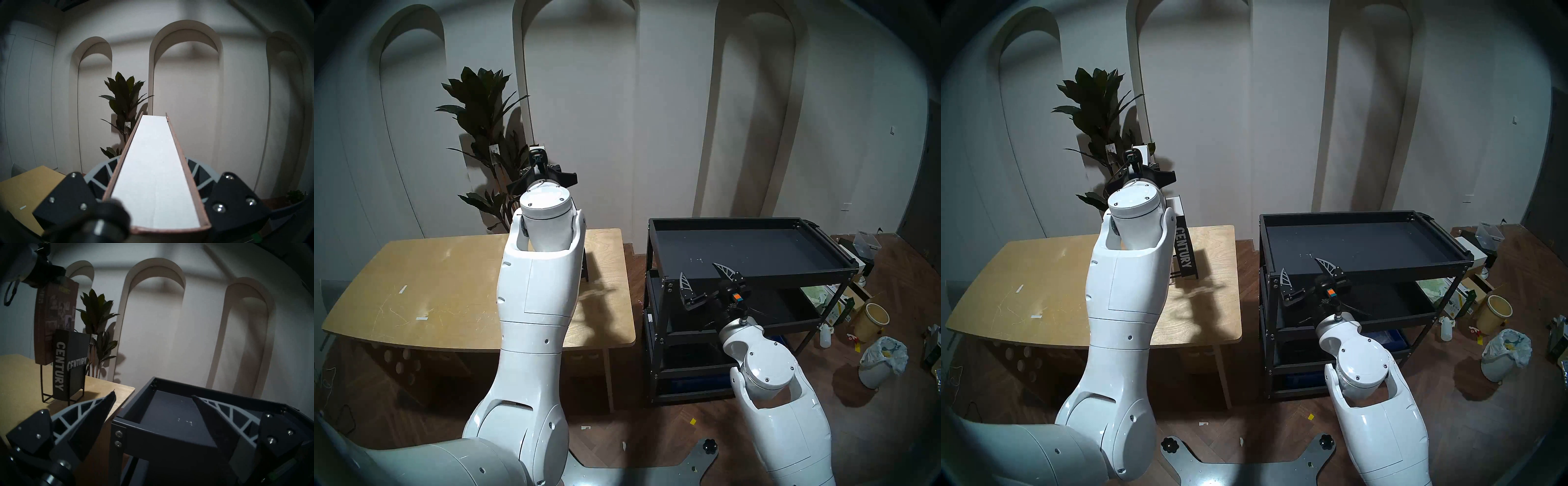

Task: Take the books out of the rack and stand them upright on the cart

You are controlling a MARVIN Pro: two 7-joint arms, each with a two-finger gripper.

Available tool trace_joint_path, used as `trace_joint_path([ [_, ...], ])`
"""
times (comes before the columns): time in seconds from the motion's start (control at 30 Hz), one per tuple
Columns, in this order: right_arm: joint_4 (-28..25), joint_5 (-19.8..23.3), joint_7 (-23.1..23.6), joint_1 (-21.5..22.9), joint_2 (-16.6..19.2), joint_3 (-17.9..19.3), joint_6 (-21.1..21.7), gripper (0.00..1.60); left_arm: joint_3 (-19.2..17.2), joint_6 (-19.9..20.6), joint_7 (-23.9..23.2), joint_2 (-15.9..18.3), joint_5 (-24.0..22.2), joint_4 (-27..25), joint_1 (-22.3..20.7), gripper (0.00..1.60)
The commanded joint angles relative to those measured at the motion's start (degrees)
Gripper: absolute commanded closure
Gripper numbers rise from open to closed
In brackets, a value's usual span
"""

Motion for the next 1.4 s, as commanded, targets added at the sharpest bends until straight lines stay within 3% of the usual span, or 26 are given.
trace_joint_path([
  [0.0,1.1,-0.1,1.0,2.9,-0.9,-2.9,-4.1,0.00,2.7,1.7,2.1,-0.8,2.6,-6.5,-2.4,1.60],
  [0.47,8.5,-1.4,2.7,9.7,-3.3,-8.9,-12.2,0.00,9.4,9.0,4.3,-2.8,5.0,-17.3,-2.3,1.60],
  [0.67,10.8,-2.3,2.4,12.5,-5.2,-11.3,-16.6,0.00,13.1,13.2,3.9,-4.5,4.6,-18.0,-2.6,1.60],
  [0.77,11.3,-2.7,1.9,13.2,-6.0,-12.1,-19.0,0.00,15.3,14.7,4.2,-4.7,5.2,-16.8,-3.5,1.60],
  [0.97,11.1,-2.9,0.2,12.0,-6.5,-12.5,-23.7,0.00,17.8,15.8,3.9,-5.1,6.1,-8.9,-7.8,1.60],
  [1.37,11.6,-1.6,-4.1,11.7,-7.7,-12.1,-26.4,0.00,21.3,12.8,3.8,-11.0,7.0,1.6,-12.4,1.60],
])
